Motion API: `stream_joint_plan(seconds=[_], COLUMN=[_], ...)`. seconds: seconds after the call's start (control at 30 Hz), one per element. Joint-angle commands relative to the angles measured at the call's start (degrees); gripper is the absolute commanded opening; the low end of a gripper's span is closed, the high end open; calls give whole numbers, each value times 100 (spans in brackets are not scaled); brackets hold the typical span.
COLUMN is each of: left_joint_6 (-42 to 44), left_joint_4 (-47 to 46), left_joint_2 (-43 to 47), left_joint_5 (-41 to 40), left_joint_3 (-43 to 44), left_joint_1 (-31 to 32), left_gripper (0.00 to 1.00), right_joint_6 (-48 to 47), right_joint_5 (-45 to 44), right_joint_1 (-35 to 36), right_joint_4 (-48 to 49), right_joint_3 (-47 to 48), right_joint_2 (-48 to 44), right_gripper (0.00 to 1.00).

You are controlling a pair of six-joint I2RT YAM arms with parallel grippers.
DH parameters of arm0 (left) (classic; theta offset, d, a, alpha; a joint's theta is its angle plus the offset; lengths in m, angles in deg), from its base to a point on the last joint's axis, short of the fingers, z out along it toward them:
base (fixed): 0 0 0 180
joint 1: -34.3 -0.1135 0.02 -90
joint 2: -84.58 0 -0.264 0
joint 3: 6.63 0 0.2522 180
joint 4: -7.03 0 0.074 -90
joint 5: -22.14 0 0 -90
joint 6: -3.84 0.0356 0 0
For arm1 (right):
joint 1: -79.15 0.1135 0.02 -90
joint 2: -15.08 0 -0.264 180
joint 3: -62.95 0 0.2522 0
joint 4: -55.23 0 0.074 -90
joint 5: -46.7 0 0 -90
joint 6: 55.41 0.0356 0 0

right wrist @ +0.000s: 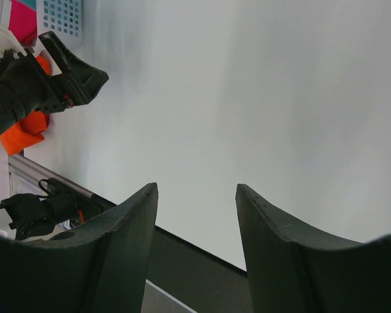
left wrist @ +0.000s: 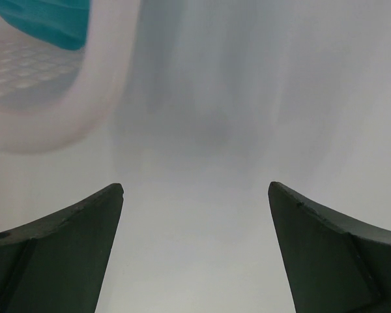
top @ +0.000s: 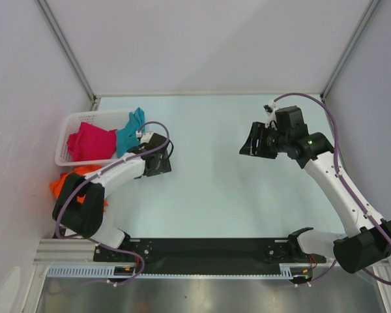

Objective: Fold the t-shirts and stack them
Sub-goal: Grab crumpled tshirt from bin with the left arm

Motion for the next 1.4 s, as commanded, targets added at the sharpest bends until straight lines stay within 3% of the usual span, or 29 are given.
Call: stream_joint_plan(seconds=[0.0,0.23,0.47,0.57,0.77,0.93,1.2,1.37], left_joint_6=[-23,170,513,505,478,373,452,303], left_joint_4=[-414,-440,42,280,745,825,624,535], left_joint_2=[-412,-1256,-2600,-3145,-3849,-3745,-2691,-1682], left_joint_5=[143,187,161,537,741,987,1154,506], left_joint_3=[327,1258,3452,4323,5512,5444,4452,3740], left_joint_1=[-517,-1405,-1590,-1792,-2161,-2522,-2391,-2092], left_gripper=[98,99,99,99,99,99,98,99], right_joint_6=[-144,-66,-4,-4,-4,-4,58,75], right_joint_5=[-65,-30,-109,-188,-311,-320,-302,-320], right_joint_1=[-86,-95,19,54,54,54,177,204], right_joint_4=[-126,-197,-354,-460,-636,-680,-575,-566], right_joint_3=[103,200,358,385,393,376,332,279], right_joint_2=[-182,-199,-199,-269,-410,-401,-304,-296], right_gripper=[57,57,56,56,56,56,56,56])
